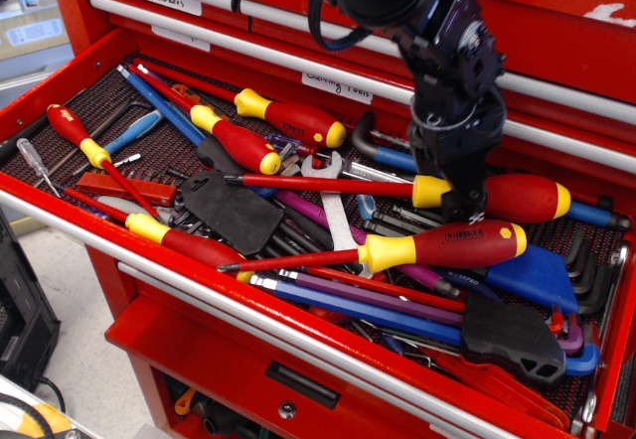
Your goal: Pick up red srewdriver
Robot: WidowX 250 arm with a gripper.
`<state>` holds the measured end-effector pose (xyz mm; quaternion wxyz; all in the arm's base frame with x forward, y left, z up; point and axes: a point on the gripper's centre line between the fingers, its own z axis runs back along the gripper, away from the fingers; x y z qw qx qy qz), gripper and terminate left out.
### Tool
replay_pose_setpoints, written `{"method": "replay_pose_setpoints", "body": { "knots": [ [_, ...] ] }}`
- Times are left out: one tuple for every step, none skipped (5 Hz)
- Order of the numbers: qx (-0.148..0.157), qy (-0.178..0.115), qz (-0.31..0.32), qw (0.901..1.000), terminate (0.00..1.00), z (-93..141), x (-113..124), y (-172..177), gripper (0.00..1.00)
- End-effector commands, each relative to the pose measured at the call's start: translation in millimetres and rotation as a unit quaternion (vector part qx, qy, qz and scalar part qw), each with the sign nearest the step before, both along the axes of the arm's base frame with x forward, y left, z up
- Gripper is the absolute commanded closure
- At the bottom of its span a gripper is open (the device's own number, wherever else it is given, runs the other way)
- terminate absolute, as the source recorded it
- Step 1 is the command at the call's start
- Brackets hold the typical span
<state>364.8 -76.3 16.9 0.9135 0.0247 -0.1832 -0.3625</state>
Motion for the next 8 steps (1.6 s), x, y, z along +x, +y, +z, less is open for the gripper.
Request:
{"method": "replay_pose_setpoints", "body": {
  "knots": [
    [-0.038, -0.022, -0.021, 0.9988, 0.00, -13, 12, -17, 0.00],
    [-0.052, -0.021, -0.006, 0.9984, 0.00, -20, 10, -21, 0.00],
    [-0.062, 0.003, 0.003, 0.9981, 0.00, -13, 7, -24, 1.00],
    [-0.070, 0.049, 0.022, 0.9961, 0.00, 7, -5, -29, 1.00],
    [-0.071, 0.081, 0.043, 0.9932, 0.00, 28, -19, -36, 1.00],
    [-0.063, 0.105, 0.052, 0.9910, 0.00, 44, -37, -39, 1.00],
    [-0.022, 0.107, 0.042, 0.9932, 0.00, 58, -39, -30, 1.00],
    [0.016, 0.117, 0.014, 0.9928, 0.00, 81, -35, -13, 1.00]
  ]
}}
